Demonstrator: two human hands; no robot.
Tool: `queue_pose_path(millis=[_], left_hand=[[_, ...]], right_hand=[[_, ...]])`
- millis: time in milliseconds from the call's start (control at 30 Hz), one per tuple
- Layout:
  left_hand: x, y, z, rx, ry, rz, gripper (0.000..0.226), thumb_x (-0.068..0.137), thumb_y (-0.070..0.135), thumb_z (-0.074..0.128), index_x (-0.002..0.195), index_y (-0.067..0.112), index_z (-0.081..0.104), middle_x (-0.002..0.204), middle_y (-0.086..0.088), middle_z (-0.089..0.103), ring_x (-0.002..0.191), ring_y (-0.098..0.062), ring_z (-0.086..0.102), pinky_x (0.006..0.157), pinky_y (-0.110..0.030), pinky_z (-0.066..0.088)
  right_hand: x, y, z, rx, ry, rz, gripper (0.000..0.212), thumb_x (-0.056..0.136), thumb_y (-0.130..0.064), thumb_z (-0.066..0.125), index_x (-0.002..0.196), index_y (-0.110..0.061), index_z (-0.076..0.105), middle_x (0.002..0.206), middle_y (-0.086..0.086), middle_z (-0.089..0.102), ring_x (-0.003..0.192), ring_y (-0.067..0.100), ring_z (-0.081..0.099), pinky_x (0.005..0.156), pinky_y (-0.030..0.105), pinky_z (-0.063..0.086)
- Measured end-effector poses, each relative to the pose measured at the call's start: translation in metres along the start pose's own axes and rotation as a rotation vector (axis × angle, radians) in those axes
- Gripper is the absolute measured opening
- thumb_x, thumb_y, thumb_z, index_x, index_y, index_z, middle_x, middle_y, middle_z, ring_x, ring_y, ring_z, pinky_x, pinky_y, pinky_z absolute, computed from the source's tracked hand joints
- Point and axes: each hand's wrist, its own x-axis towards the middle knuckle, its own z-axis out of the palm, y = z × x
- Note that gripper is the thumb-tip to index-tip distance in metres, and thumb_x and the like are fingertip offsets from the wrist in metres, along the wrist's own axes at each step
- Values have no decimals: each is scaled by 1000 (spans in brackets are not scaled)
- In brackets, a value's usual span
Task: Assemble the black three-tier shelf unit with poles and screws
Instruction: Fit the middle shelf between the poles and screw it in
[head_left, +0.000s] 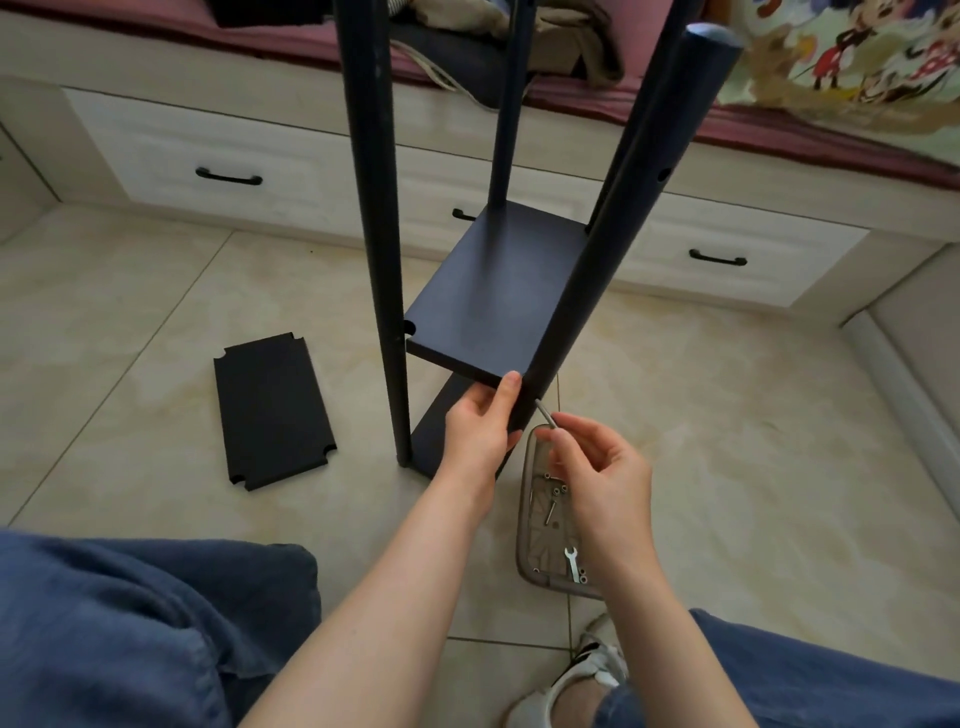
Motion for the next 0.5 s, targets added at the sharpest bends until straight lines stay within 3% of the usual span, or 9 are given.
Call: queue_pose_path(millis=[133,300,500], left_hand=[[2,0,-2,22,-11,6,34,100,43,58,124,21,66,117,3,74,113,-14,66,83,-27,53],[2,-1,0,7,-11,15,28,99,42,60,120,26,68,113,7,75,110,-10,67,81,-25,52],[3,-1,-1,-11,-35,37,19,100,35,62,112,24,69,102,8,77,90,3,71,65,-10,52]], right_hand=[[3,1,-1,5,29,17,13,95,-15,65,102,-23,73,93,-1,77,92,12,73,78,26,58],[3,2,4,8,26,0,13,91,-12,69,100,-22,72,92,-1,77,90,8,73,71,16,55],[10,2,9,34,46,19,13,88,-12,74,99,-18,73,87,-2,77,82,9,73,70,18,55]])
